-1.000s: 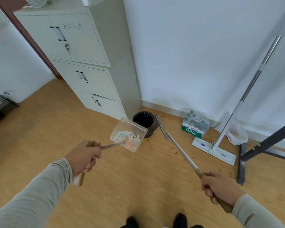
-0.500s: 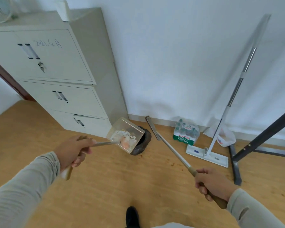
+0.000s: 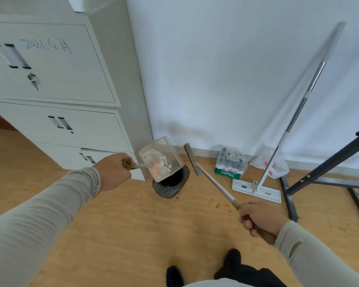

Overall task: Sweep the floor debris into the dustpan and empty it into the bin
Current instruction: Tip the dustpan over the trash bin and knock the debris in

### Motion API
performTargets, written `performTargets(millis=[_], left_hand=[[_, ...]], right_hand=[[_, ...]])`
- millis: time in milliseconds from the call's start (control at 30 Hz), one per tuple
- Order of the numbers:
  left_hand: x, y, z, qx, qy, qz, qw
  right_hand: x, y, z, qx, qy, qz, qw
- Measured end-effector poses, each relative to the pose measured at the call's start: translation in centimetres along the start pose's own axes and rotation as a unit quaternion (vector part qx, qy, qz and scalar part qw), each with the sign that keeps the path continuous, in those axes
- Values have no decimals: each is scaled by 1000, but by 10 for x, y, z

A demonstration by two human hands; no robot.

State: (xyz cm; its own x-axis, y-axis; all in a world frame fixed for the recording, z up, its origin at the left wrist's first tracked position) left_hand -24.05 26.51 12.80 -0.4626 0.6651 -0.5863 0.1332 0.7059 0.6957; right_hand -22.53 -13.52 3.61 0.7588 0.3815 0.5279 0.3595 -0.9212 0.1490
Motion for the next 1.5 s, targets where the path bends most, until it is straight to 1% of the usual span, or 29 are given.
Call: performTargets(millis=[133, 300, 433, 600, 800, 967, 1333, 1500], left_hand=[[-7, -2, 16, 10, -14, 89, 996], [-14, -12, 29, 32, -13, 146, 989], [-23, -19, 35, 50, -18, 216, 975], [-30, -24, 36, 69, -38, 290, 954], [-29, -29, 38, 87, -57, 334, 937], [-26, -39, 42, 95, -86, 390, 912], [-13, -56, 38, 132, -117, 401, 899], [-11, -60, 32, 126, -131, 435, 882]], right_hand=[[9, -15, 9, 11, -11, 3, 1000], [15, -18, 19, 21, -20, 19, 999], [15, -19, 28, 21, -19, 31, 999], [15, -24, 25, 21, 10, 18, 1000], [10, -30, 24, 29, 8, 33, 999], [9, -35, 24, 26, 7, 45, 999], [4, -40, 16, 41, 15, 71, 997], [7, -43, 11, 53, 4, 77, 996]])
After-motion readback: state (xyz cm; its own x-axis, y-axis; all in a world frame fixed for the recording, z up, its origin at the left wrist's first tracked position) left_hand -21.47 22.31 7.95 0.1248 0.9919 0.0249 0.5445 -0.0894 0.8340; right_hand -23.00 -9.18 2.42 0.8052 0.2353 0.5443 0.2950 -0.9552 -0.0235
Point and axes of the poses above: each hand's wrist, its own z-axis towards the middle knuckle, its own y-axis out of the back of the hand, x = y × z, the point moved 6 cm from there along z, towards the middle knuckle, and after that the axes turned 4 degrees about -y, right-handed, at the moved point
